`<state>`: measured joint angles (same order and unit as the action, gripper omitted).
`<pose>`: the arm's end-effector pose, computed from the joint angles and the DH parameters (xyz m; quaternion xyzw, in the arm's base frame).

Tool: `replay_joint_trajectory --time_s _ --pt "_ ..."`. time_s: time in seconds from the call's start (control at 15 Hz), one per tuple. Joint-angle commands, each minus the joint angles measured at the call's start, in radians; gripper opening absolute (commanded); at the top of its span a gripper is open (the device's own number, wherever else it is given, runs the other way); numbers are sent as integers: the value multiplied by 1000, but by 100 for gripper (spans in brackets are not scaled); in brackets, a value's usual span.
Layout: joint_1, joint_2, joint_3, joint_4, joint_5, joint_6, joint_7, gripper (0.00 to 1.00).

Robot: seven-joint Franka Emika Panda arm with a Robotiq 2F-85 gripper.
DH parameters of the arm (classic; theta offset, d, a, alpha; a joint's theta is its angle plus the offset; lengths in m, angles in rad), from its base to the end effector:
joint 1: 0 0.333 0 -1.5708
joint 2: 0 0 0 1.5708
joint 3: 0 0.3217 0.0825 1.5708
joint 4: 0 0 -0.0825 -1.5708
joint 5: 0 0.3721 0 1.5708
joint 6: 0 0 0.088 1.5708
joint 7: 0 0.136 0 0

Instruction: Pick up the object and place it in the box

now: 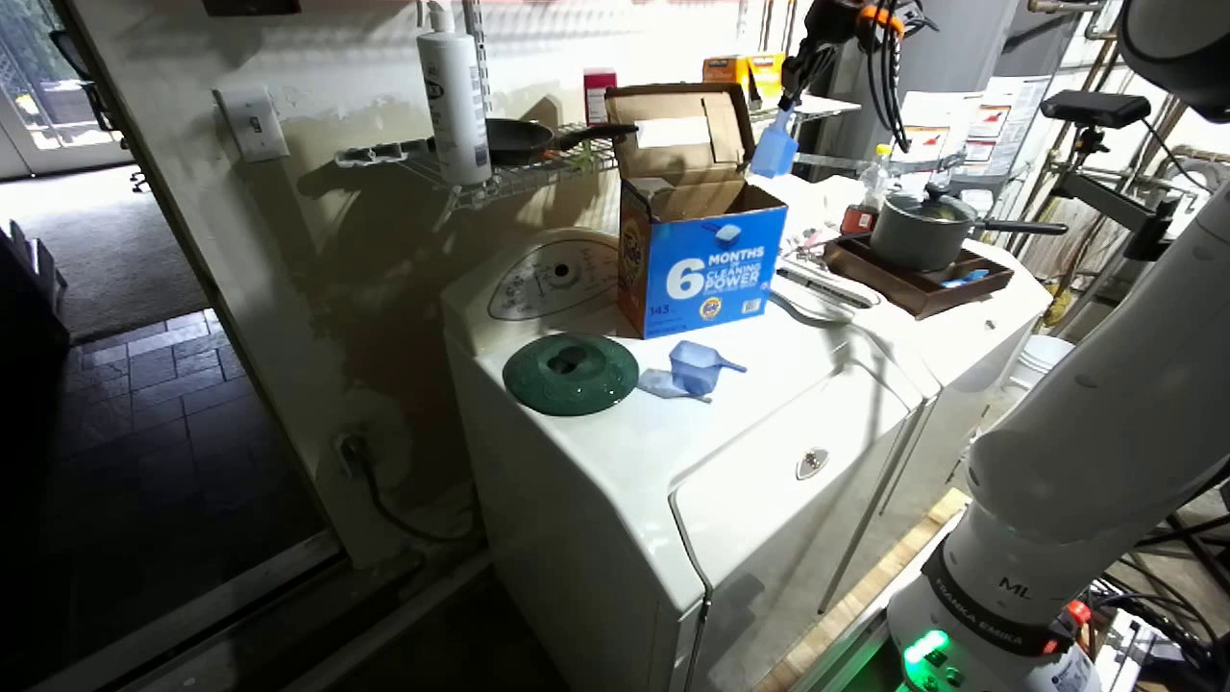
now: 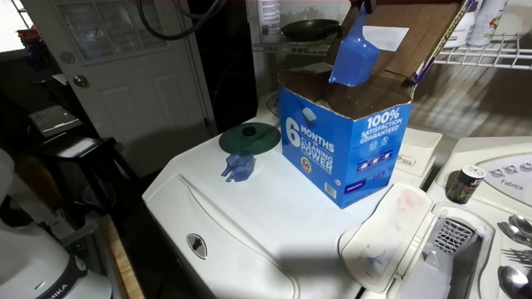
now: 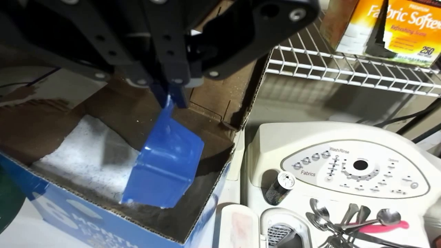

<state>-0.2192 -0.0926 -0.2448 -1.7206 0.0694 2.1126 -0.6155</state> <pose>0.5097 -0.2567 0.6413 0.9683 0.0610 0.2271 0.0846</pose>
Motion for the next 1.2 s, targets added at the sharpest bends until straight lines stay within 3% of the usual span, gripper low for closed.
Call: replay_joint_trajectory --time_s 0.0,1.13 --pt "4 46 -9 33 -6 0 -1 2" --pt "-45 355 56 210 14 17 -46 2"
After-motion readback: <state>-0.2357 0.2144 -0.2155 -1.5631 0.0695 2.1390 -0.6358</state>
